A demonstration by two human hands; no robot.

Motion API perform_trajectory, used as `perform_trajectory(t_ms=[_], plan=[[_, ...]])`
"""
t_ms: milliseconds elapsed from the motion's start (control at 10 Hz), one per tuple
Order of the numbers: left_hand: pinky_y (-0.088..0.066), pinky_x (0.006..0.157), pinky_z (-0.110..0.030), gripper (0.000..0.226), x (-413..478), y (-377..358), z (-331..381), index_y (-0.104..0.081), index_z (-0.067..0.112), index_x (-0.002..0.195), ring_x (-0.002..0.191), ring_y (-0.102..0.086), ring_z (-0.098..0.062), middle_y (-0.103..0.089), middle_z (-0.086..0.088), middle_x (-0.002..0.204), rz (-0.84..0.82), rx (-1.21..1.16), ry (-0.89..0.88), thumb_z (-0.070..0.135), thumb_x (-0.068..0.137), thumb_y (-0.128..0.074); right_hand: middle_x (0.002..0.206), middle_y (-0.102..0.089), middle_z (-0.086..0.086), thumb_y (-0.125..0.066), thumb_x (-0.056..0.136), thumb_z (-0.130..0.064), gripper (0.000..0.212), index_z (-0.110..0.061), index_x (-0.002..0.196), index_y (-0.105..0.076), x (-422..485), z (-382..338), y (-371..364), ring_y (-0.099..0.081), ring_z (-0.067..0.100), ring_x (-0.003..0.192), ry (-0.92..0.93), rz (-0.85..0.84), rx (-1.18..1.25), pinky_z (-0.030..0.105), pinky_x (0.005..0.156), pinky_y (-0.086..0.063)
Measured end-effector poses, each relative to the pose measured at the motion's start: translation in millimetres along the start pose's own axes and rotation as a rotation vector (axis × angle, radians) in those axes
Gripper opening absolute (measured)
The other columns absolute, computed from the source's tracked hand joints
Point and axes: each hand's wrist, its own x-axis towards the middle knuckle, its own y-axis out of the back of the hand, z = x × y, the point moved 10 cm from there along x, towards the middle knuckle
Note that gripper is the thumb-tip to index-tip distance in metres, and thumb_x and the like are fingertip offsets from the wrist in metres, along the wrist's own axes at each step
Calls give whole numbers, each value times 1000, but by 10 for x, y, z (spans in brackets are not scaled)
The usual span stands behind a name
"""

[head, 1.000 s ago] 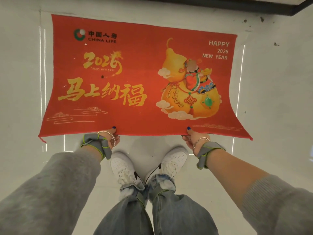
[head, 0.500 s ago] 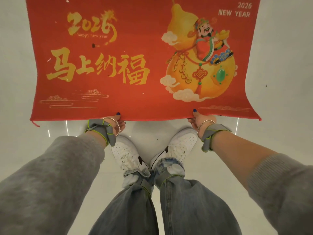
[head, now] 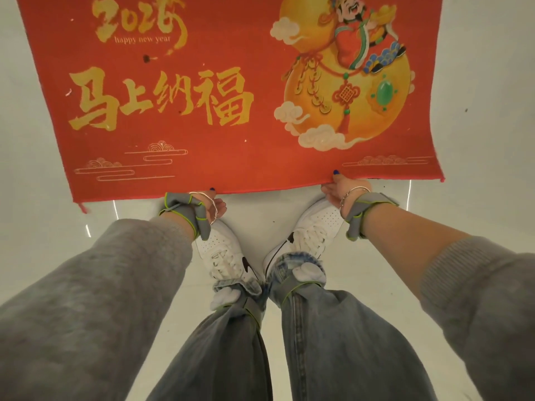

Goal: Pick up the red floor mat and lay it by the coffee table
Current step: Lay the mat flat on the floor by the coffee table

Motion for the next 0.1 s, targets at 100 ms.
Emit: perform_trajectory(t_ms=[100], plan=[[-47,79,-23,26,-266,-49,4,-54,6,100,90,-57,-26,-55,-14,97,23,40,19,12,103,-29,125,-62,10,-38,99,-27,45,-2,137,-43,-413,-7,-62,-55,3,32,-11,-94,-39,12,29,-39]])
